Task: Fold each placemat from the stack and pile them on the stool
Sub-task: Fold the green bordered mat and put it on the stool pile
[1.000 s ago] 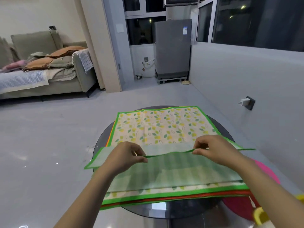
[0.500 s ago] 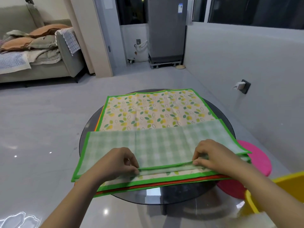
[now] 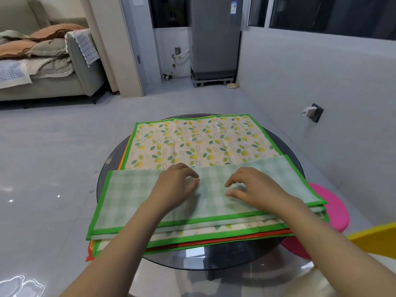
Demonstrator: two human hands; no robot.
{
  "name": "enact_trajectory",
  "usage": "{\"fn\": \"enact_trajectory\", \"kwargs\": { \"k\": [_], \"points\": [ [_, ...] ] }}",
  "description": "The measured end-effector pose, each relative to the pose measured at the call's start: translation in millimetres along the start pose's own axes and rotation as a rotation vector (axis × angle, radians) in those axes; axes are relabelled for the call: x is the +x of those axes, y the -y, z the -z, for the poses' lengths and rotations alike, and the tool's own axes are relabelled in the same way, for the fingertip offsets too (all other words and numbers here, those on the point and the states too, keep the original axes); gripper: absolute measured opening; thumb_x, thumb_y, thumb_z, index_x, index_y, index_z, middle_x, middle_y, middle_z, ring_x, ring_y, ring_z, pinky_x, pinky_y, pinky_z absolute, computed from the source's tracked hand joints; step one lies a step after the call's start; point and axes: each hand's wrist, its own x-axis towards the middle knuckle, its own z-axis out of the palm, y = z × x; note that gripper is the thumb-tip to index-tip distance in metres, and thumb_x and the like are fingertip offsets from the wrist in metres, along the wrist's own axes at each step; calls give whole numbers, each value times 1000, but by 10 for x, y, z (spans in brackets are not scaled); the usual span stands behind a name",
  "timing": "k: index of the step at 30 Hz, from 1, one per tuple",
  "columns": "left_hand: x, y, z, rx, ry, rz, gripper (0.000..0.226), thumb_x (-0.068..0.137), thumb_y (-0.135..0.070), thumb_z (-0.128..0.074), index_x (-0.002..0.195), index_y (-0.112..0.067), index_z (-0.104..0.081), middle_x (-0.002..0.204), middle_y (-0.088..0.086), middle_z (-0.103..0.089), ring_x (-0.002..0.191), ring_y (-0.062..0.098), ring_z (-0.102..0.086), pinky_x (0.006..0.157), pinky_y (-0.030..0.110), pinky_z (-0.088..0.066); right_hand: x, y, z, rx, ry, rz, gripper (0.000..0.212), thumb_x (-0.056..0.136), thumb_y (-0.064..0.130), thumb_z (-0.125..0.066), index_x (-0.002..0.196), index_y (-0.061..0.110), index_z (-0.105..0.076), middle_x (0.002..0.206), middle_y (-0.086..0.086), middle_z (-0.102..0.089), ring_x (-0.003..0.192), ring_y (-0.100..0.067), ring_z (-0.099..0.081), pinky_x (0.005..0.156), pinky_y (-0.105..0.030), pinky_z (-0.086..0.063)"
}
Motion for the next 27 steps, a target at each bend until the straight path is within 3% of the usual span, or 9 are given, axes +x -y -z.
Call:
{"fn": "enact_trajectory", "kwargs": {
  "k": [2,4,6,8,12,15,19,27],
  "points": [
    [113,-22,-149,95,27,3,37,95,-37,-46,129,-24,-55,142,1,-46,131,17,-40,110,36,-29,158,58,-79,-30,-5,25,39,92,45,-50,128,30,-53,130,7,-50,123,-12,-42,101,-29,-36],
    [179,-56,-280,150,101,12,49,99,-36,-36,145,-23,-32,157,3,-21,145,18,-15,118,38,-10,314,97,-188,-66,23,27,48,97,41,-41,143,29,-35,150,5,-33,138,-15,-28,113,-31,-23],
    [209,-59,-387,191,165,12,54,100,-37,-26,151,-23,-13,160,2,-3,147,18,3,119,40,3,454,98,-320,-101,40,9,52,100,39,-33,149,28,-20,157,4,-16,145,-14,-13,117,-31,-9],
    [210,-23,-476,238,197,17,56,101,-40,-19,152,-25,-2,160,0,4,147,17,9,119,41,8,545,62,-452,-130,33,-13,53,101,40,-26,150,27,-12,159,4,-9,146,-12,-5,118,-31,-1],
    [204,88,-580,300,191,20,60,95,-49,-6,151,-29,2,159,-5,7,146,13,10,119,39,10,569,-8,-602,-163,28,-39,53,100,43,-16,150,28,-3,159,9,-1,146,-9,5,119,-32,7],
    [201,111,-596,310,171,8,80,76,-56,13,151,-31,3,159,-7,8,146,12,10,119,39,10,548,-173,-563,-170,16,-100,55,100,45,-14,150,28,-1,158,10,3,145,-8,8,118,-33,9],
    [210,100,-597,297,174,15,72,83,-53,6,151,-30,3,159,-7,9,146,12,12,119,39,10,475,-537,-440,-177,13,-237,55,100,44,-10,150,27,3,158,10,8,145,-9,11,116,-31,11],
    [212,95,-605,301,167,4,84,72,-57,16,151,-31,4,159,-8,10,146,11,12,118,38,11,358,-1010,-230,-212,-2,-377,61,98,48,-8,150,19,5,158,2,8,145,-11,8,117,-29,7]
  ]
}}
